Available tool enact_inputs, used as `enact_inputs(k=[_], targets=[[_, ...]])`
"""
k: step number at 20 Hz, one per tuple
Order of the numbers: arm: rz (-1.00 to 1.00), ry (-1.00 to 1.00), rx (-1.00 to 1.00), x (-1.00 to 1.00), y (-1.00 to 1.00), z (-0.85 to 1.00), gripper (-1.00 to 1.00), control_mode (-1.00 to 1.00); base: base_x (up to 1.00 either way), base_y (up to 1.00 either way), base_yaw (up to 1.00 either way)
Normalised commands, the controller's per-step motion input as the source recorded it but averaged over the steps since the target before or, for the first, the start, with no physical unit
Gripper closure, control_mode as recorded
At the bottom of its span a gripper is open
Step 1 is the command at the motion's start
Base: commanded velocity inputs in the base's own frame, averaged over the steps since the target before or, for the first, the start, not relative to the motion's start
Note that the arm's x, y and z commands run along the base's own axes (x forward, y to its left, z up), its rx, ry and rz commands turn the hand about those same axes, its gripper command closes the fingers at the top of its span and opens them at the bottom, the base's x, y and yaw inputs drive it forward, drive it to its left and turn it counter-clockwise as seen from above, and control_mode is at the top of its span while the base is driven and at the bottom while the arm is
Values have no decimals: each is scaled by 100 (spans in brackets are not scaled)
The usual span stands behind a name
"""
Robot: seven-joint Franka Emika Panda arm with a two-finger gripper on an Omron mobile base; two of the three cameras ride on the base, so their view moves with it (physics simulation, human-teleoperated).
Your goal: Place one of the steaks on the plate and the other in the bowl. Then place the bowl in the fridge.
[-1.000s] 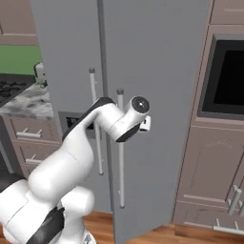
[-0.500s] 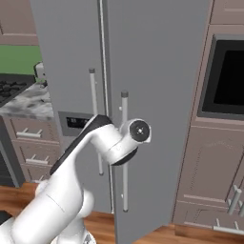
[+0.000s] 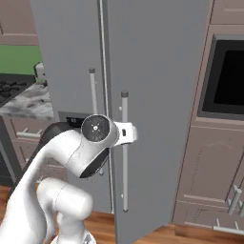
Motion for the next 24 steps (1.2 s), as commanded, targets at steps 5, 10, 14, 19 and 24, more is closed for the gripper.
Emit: enact_inputs(k=[5, 10, 14, 19, 24], targets=[[-2, 15, -45, -18, 100, 10, -100, -100, 0, 0, 0], [-8, 23, -55, -2, 100, 11, -100, -100, 0, 0, 0], [-13, 25, -54, 28, 97, 0, -100, -100, 0, 0, 0], [-2, 37, -35, 47, 40, -26, -100, -100, 0, 0, 0], [0, 56, -8, 56, -9, -17, -100, -100, 0, 0, 0]])
